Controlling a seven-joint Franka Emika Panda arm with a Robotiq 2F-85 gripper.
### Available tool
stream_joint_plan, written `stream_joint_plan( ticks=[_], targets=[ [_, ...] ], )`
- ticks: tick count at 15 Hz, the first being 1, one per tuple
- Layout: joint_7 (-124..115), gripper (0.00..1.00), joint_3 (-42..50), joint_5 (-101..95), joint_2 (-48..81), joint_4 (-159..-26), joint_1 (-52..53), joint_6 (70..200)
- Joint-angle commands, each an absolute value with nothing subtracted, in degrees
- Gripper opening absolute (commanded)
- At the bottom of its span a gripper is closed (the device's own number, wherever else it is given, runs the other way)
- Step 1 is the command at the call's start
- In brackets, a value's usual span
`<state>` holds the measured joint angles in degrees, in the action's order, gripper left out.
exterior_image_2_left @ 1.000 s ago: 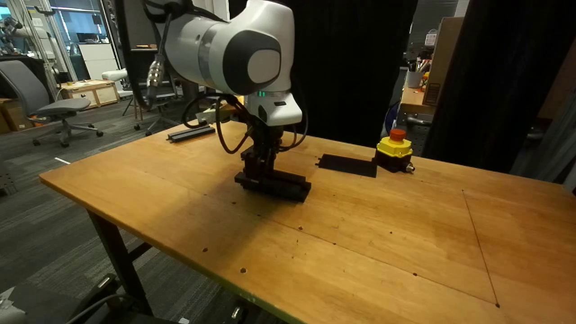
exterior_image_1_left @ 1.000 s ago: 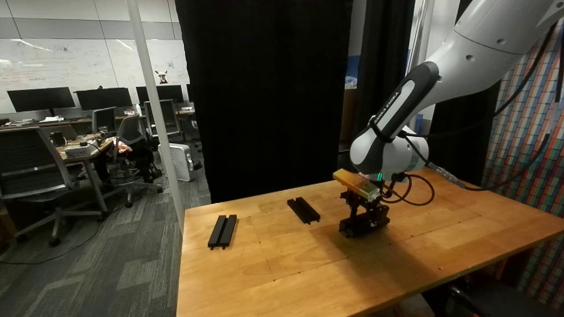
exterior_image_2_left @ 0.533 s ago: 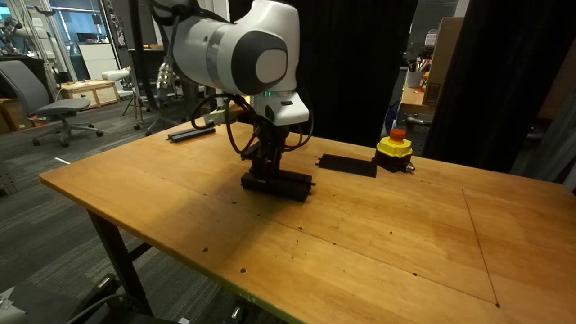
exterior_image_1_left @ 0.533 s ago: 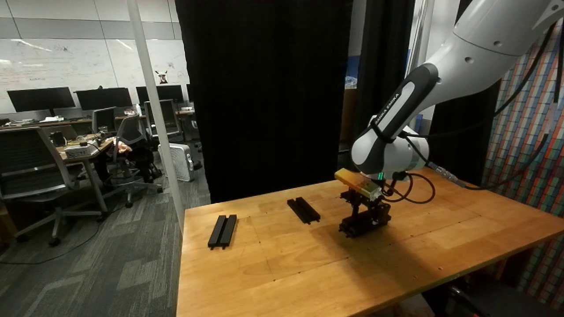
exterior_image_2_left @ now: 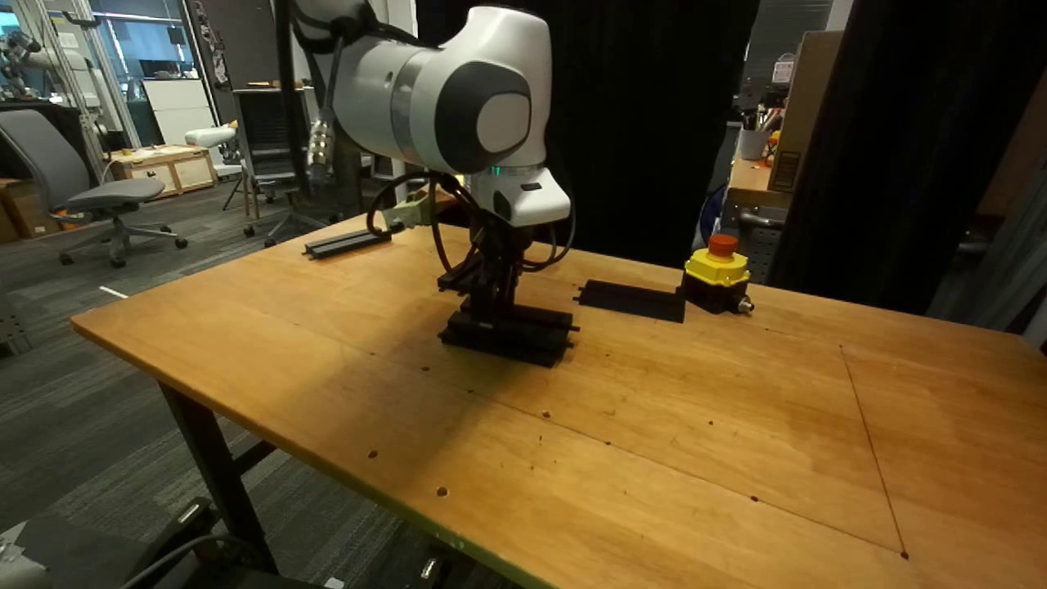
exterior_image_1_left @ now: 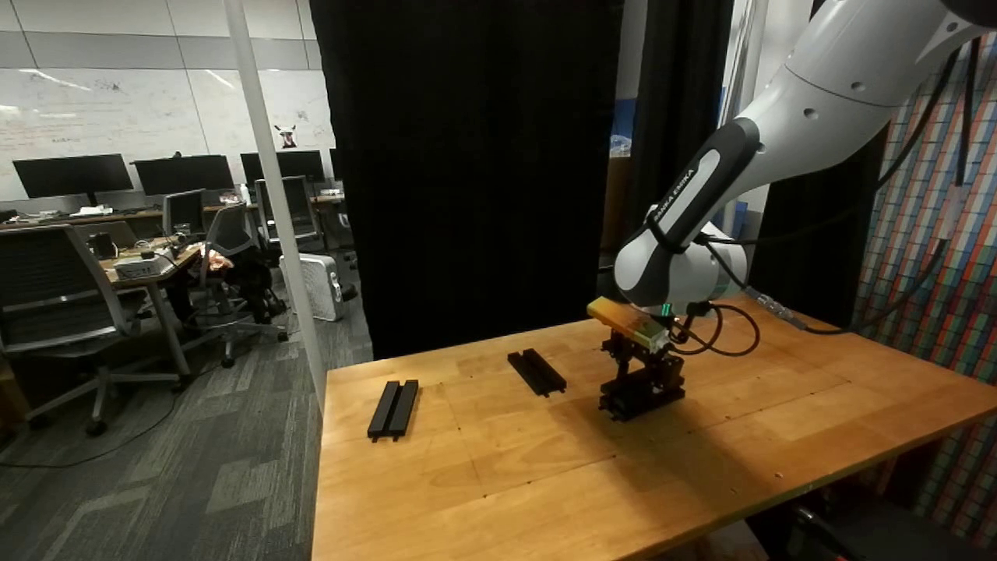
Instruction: Stack the black objects on the table
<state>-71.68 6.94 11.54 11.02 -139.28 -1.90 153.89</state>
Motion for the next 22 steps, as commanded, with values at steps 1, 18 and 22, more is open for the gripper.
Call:
stream_joint_plan(
  ticks=[1, 18, 22],
  targets=[
    [-68.69, 0.46, 6.52, 13.37, 11.47, -137.76, -2.82, 152.22],
    [-64.81, 1.0, 6.68, 15.47, 11.58, -136.0, -2.86, 147.51],
    [-67.82, 1.0, 8.43, 9.49, 9.12, -134.15, -1.97, 143.63]
  ],
)
